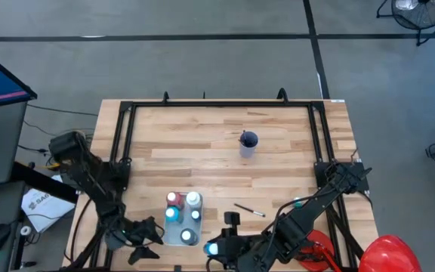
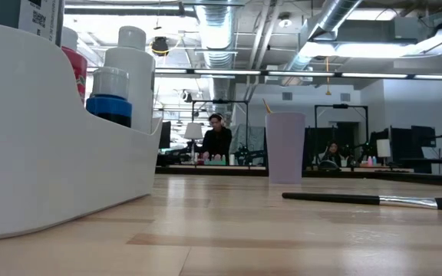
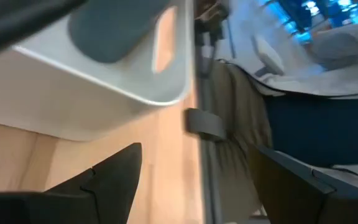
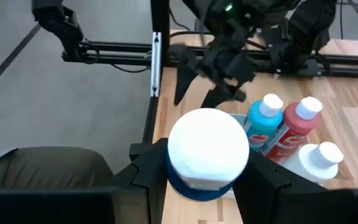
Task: Pick & Place Paint Supplies
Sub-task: Put the black blue paint bottle into the white bin
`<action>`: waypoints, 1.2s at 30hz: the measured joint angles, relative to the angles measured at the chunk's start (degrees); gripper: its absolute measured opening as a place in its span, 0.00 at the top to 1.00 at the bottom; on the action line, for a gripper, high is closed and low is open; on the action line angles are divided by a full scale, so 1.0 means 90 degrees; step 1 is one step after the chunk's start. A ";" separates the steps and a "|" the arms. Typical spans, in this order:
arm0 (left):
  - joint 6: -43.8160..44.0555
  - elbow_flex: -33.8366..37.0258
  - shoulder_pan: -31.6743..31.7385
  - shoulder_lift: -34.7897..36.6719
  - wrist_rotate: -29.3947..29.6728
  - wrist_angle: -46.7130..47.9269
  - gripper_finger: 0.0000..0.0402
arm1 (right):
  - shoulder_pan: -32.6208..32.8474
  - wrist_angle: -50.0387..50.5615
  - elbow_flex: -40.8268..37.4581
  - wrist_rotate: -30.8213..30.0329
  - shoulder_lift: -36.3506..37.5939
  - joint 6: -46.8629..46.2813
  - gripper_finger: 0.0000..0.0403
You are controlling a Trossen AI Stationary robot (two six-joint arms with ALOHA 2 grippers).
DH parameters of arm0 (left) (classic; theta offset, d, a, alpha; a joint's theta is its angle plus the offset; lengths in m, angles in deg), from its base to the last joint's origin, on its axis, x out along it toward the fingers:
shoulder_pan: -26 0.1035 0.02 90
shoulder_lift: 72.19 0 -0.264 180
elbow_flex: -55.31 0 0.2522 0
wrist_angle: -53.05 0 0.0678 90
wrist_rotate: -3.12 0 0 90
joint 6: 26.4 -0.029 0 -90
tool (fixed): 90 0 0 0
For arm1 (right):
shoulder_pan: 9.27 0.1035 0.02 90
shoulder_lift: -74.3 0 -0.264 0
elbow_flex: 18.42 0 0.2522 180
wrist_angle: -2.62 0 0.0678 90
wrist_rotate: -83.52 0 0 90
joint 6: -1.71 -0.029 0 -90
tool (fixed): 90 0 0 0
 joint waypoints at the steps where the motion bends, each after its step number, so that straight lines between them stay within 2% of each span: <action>1: 0.0001 -0.0043 0.0054 -0.0187 -0.0001 -0.0069 0.30 | -0.0001 -0.0001 -0.0013 0.0000 0.0000 -0.0034 0.66; 10: -0.0367 -0.0607 0.0627 -0.1309 -0.0232 -0.0466 0.30 | -0.0016 -0.0064 -0.0602 0.0000 0.0010 -0.0484 0.66; 22: -0.1851 -0.1044 0.1842 -0.1463 -0.0387 -0.0595 0.30 | 0.0063 0.0005 -0.0721 -0.0082 -0.0002 -0.0628 0.66; 28: -0.2346 -0.1041 0.2543 -0.1463 -0.0670 -0.0594 0.30 | 0.0170 0.0288 -0.0721 -0.0632 -0.0002 -0.1000 0.66; 36: -0.2566 -0.1039 0.3080 -0.1463 -0.1067 -0.0698 0.30 | 0.0196 0.1304 -0.0721 -0.1546 -0.0002 -0.2267 0.66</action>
